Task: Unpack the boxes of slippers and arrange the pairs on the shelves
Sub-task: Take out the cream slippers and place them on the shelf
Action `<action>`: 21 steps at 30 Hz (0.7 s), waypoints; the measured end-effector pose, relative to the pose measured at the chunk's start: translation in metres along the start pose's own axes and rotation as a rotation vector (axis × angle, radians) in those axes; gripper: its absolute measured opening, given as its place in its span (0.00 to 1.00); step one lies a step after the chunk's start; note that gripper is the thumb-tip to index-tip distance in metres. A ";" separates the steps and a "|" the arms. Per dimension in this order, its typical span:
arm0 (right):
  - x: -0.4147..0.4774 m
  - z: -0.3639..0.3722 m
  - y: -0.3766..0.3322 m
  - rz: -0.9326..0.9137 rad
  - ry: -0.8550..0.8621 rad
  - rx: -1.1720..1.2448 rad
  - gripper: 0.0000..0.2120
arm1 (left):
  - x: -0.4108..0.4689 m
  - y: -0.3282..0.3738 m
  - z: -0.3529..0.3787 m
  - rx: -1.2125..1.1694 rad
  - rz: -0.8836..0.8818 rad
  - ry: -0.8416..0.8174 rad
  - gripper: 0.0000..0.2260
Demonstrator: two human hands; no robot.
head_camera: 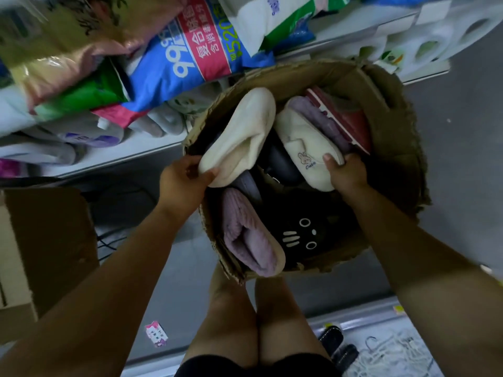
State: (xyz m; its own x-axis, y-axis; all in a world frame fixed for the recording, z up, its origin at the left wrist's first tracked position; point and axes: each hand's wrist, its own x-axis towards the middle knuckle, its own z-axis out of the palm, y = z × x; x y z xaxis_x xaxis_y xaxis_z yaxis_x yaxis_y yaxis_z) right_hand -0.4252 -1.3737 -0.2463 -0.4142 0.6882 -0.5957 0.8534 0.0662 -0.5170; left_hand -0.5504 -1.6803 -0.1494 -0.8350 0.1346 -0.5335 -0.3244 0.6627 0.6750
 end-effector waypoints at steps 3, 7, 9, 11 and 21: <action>-0.054 -0.022 -0.012 0.072 0.023 0.183 0.31 | -0.026 0.007 -0.028 -0.145 -0.087 -0.017 0.08; -0.139 -0.058 -0.035 0.087 -0.094 0.528 0.29 | -0.076 0.020 -0.074 -0.352 -0.113 -0.064 0.10; -0.181 -0.071 -0.057 0.083 -0.192 0.711 0.24 | -0.101 0.027 -0.101 -0.417 -0.082 -0.061 0.09; -0.218 -0.078 -0.083 0.070 -0.301 0.861 0.22 | -0.122 0.033 -0.127 -0.480 -0.031 -0.049 0.09; -0.360 -0.040 -0.200 -0.100 -0.709 1.114 0.22 | -0.167 0.044 -0.283 -0.531 0.136 0.082 0.08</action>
State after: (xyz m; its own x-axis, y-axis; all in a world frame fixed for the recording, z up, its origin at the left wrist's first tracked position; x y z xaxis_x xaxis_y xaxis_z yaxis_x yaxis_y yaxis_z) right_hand -0.4335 -1.6058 0.0964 -0.8247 0.1684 -0.5399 0.2359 -0.7652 -0.5990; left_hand -0.5509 -1.8825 0.1138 -0.9101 0.1209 -0.3965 -0.3731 0.1778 0.9106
